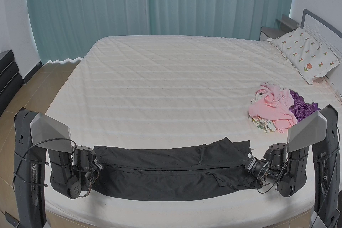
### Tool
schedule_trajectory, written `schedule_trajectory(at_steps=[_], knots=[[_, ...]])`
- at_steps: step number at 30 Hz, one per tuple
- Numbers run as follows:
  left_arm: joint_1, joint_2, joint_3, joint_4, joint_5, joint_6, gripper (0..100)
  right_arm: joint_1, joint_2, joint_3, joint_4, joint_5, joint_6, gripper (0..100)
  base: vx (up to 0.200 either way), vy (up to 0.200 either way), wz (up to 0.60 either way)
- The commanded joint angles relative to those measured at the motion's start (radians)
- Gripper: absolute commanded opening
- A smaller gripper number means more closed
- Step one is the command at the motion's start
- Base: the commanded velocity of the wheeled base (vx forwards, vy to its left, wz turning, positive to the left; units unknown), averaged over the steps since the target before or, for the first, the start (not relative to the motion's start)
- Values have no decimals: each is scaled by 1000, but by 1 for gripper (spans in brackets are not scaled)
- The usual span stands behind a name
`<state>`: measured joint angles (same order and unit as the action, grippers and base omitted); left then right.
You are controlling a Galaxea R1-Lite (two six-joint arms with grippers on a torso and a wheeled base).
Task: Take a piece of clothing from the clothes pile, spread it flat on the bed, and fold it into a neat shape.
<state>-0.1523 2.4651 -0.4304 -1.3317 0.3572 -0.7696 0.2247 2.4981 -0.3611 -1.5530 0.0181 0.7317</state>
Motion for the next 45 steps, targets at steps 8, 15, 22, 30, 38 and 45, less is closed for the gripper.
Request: schedule_trajectory(at_steps=[8,15,22,30,38,45], knots=[[-1,-8,75,-98,0,-33,100,-41,-31,5,-12,-7,-2,100,0,0,0],[31,-67,231,-239,0,-128,100,-105,-185,40,-12,83,9,100,0,0,0],[93,-163,271,-239,-130,-208,100,-50,-127,-7,-10,201,3,100,0,0,0],[-3,-37,213,-239,-116,-266,100,-19,-47,-168,103,218,-5,100,0,0,0],[-41,-26,206,-239,-80,-264,100,-27,13,-249,165,220,-6,100,0,0,0],[-41,-20,205,-239,-78,-263,100,-27,22,-239,157,212,-37,0,0,0,0]])
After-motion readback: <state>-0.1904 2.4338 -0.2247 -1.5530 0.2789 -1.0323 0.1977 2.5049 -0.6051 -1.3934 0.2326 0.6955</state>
